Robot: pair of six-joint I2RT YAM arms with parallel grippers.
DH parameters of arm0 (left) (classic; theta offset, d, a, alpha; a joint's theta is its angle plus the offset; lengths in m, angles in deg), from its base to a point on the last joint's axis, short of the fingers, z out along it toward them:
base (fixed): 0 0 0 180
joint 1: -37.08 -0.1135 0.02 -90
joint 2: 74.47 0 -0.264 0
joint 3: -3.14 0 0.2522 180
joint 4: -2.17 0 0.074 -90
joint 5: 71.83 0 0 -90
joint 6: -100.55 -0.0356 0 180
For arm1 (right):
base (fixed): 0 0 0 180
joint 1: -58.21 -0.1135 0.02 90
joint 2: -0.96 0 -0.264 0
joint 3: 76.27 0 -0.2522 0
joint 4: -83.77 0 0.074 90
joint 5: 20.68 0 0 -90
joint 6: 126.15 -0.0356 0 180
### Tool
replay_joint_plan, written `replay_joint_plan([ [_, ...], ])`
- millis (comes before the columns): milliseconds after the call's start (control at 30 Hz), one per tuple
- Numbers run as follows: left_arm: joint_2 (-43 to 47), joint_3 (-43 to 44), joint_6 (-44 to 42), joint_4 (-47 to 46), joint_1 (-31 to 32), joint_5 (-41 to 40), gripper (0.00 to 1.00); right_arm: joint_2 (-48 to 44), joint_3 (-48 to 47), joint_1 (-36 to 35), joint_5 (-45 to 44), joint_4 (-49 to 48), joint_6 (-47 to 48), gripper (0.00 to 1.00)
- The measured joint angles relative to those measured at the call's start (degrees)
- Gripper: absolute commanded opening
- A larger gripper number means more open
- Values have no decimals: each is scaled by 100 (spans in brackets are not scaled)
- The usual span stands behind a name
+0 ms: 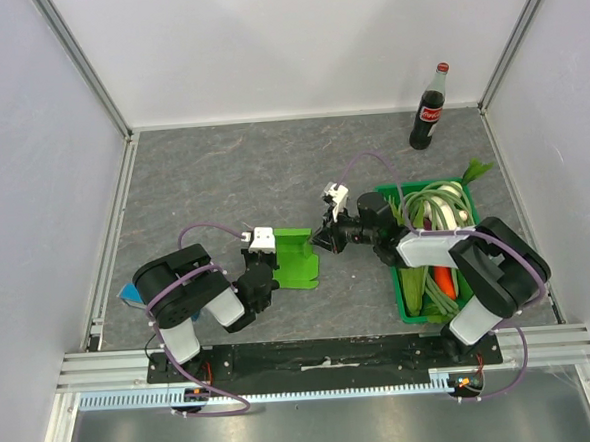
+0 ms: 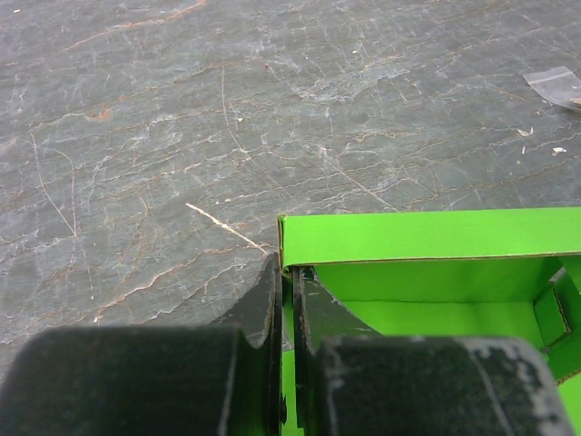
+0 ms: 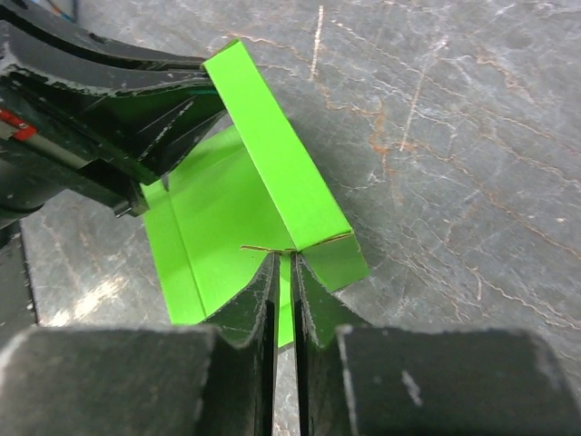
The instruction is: Fold the paper box
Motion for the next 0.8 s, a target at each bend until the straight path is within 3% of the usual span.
replay_joint_plan([
  [100, 0, 0, 0, 0, 0, -2, 2, -127, 2, -205, -586, 170, 155, 20],
  [567, 0, 0, 2, -11, 2, 57, 2, -317, 4, -817, -2509, 713, 520, 25],
  [800, 0, -2, 2, -17, 2, 79, 2, -199, 2, -887, -2909, 761, 514, 44],
])
